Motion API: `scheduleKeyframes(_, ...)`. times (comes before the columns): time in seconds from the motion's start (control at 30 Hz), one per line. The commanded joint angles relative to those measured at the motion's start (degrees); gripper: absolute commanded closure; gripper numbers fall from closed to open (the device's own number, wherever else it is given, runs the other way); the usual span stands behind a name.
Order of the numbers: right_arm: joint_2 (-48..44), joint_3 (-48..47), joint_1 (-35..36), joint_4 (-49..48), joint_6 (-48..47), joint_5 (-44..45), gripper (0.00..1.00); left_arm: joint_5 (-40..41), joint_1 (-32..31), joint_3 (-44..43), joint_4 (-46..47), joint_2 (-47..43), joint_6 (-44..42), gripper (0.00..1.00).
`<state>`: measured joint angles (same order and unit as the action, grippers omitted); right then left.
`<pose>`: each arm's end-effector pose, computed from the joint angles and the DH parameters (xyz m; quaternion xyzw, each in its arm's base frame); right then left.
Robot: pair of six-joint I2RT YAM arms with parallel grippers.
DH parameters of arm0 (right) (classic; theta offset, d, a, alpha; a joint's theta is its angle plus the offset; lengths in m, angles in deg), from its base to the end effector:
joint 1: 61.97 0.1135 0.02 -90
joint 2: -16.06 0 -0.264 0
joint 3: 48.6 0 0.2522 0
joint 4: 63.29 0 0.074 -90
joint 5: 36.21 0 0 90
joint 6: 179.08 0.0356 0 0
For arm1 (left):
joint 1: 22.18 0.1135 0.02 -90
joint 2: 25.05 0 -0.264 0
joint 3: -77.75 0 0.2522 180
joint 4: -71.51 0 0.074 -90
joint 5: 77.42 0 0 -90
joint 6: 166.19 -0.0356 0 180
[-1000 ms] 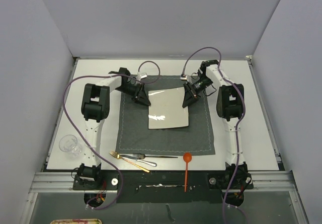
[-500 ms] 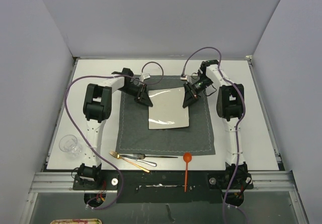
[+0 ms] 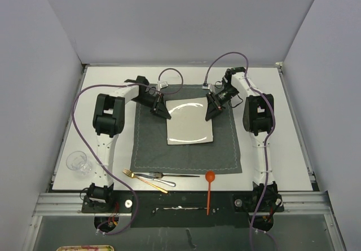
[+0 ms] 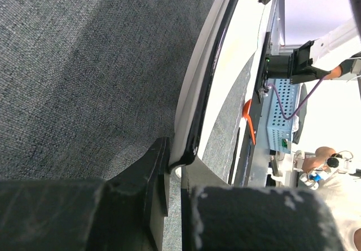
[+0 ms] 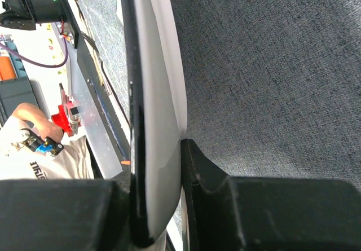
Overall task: Set the dinner table for one person
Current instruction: Place the plate on the napkin.
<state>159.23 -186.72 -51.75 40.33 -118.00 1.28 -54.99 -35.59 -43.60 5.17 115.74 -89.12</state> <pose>0.4397 0.1080 0.1589 0.2288 -0.8579 -0.4543 0.0726 0.4484 -0.1407 0.1091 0.2092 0.8041 -0.5558 0.0283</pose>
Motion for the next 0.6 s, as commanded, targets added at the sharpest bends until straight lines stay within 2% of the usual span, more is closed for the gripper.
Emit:
scheduleKeyframes(0.0,-2.64,-1.40,0.85,2.39,0.59,-6.05,1.00,0.11,-1.00,-4.68,-3.59,-2.89,-2.33,1.00)
scheduleKeyframes(0.43,-3.86,0.07,1.10,4.30,-1.36,-9.92,1.00,3.31,-1.63,-15.09,-15.36,-4.25,-6.21,1.00)
scheduleKeyframes(0.57,-4.93,2.27,1.39,4.84,-2.11,-10.02,1.00,5.20,-2.90,-19.70,-21.81,-3.53,-8.57,1.00)
